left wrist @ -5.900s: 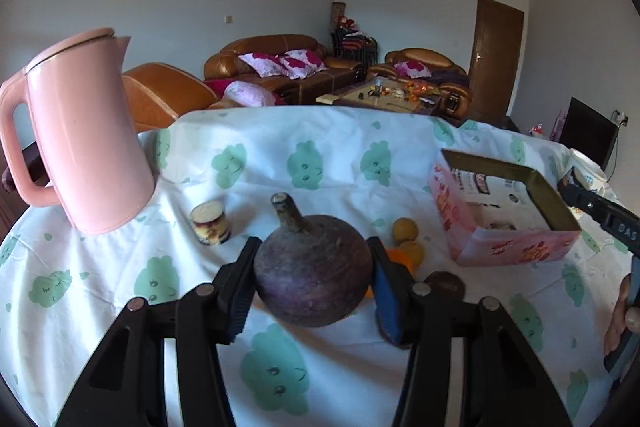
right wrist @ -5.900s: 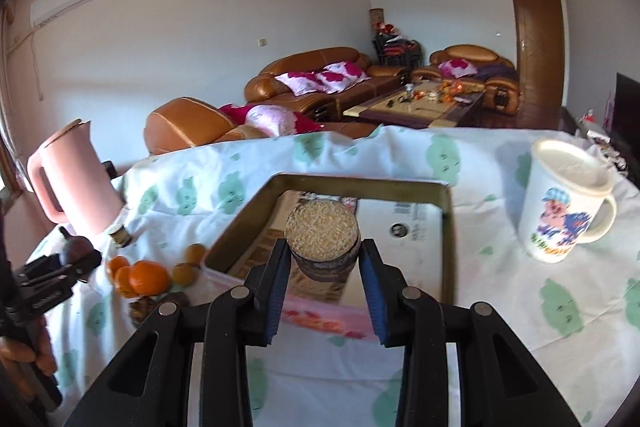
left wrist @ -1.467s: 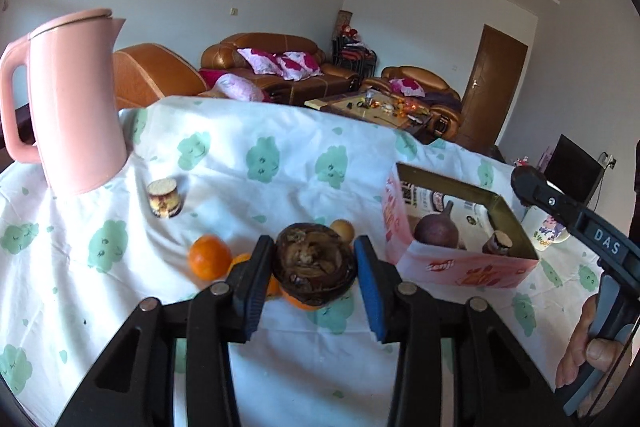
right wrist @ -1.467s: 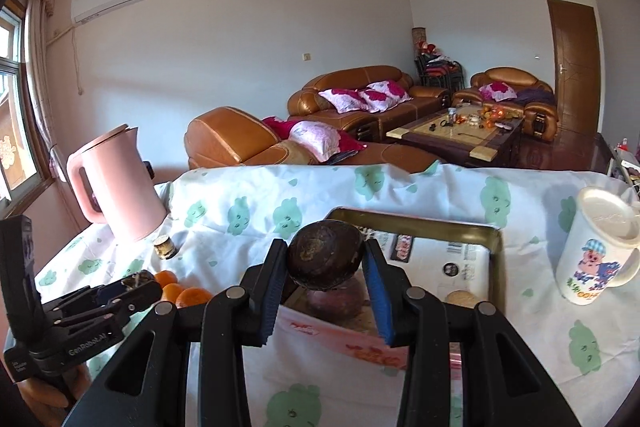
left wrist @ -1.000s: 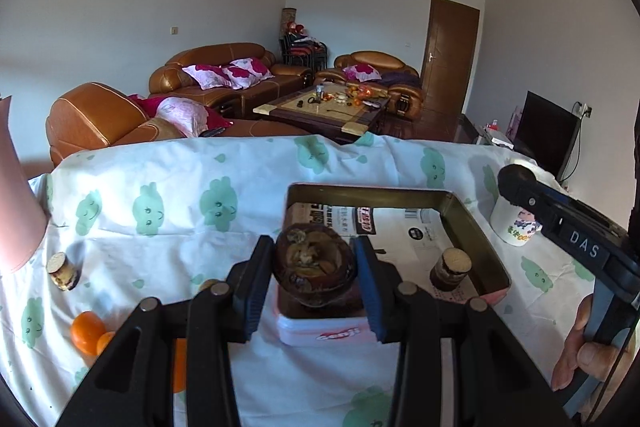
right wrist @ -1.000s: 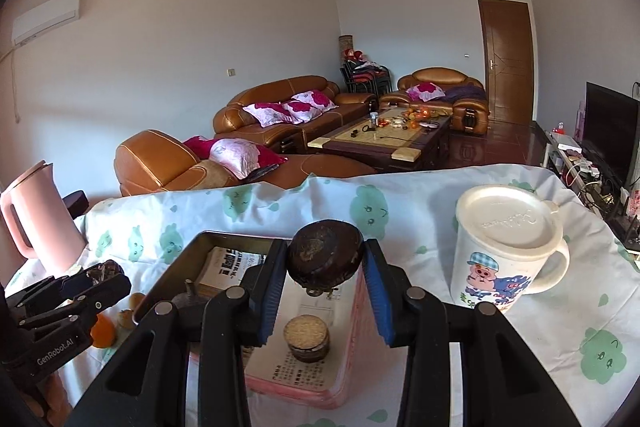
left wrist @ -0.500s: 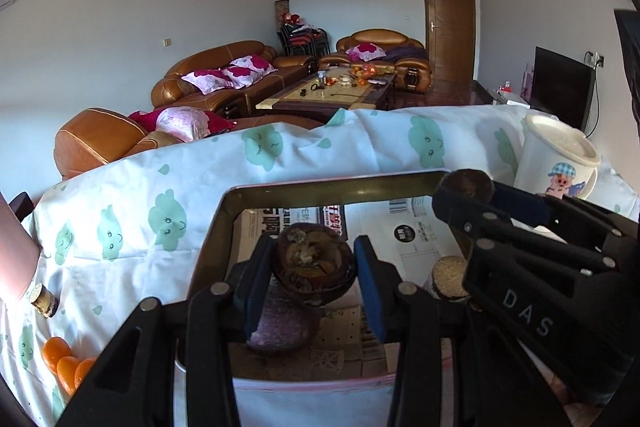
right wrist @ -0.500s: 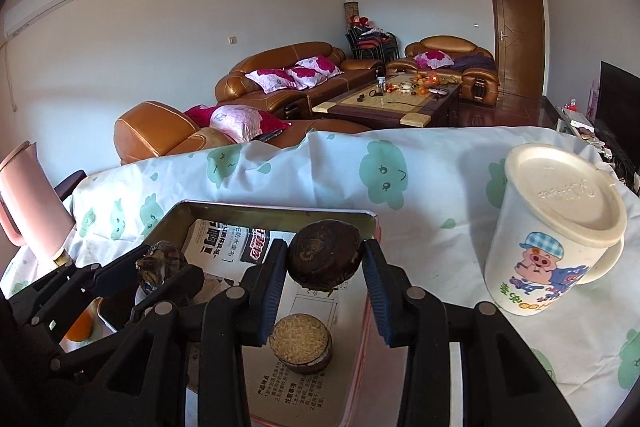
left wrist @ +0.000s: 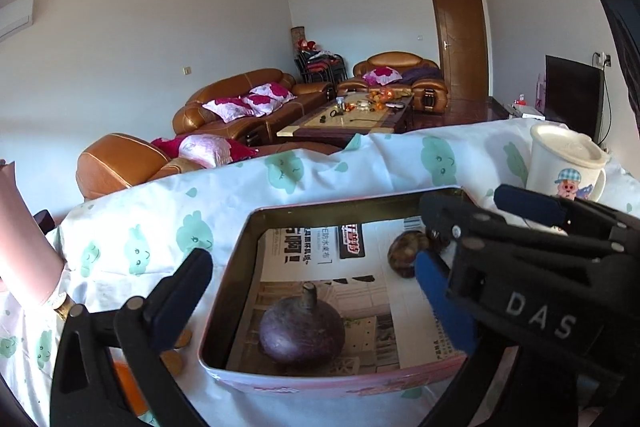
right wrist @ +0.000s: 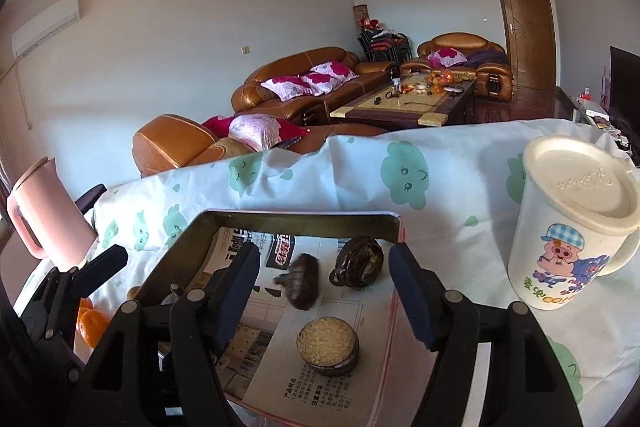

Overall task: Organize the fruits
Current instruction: 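Lower both brown cakes into the pink tin and open both tools, then grasp the large orange with the right tool while the left tool reaches toward another orange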

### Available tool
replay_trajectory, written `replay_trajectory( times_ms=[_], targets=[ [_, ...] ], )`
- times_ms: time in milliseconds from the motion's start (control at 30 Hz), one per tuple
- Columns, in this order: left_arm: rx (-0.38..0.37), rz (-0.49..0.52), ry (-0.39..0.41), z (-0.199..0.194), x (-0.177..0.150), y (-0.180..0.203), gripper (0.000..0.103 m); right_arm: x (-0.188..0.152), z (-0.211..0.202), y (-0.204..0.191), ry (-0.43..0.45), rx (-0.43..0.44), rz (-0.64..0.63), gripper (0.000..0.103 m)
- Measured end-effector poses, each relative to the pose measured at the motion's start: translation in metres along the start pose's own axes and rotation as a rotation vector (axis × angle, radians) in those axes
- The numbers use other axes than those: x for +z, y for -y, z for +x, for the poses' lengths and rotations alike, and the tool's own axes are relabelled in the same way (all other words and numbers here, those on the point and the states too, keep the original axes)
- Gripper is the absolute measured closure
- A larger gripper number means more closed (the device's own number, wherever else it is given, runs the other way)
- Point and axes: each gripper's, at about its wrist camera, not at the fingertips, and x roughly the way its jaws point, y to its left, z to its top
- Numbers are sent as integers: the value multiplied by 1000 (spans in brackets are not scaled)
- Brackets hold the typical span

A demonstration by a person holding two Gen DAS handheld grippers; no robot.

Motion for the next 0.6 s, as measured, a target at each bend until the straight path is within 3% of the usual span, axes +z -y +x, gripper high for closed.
replay_trajectory(
  times_ms=[200, 333, 600],
  targets=[
    [8, -44, -6, -5, -2, -10, 0, 5, -18, 9, 96, -80, 45, 27],
    [28, -73, -20, -6, -6, -21, 0, 2, -28, 7, 179, -91, 22, 24],
    [39, -103, -15, -17, -15, -38, 0, -8, -27, -13, 194, -141, -76, 24]
  ],
)
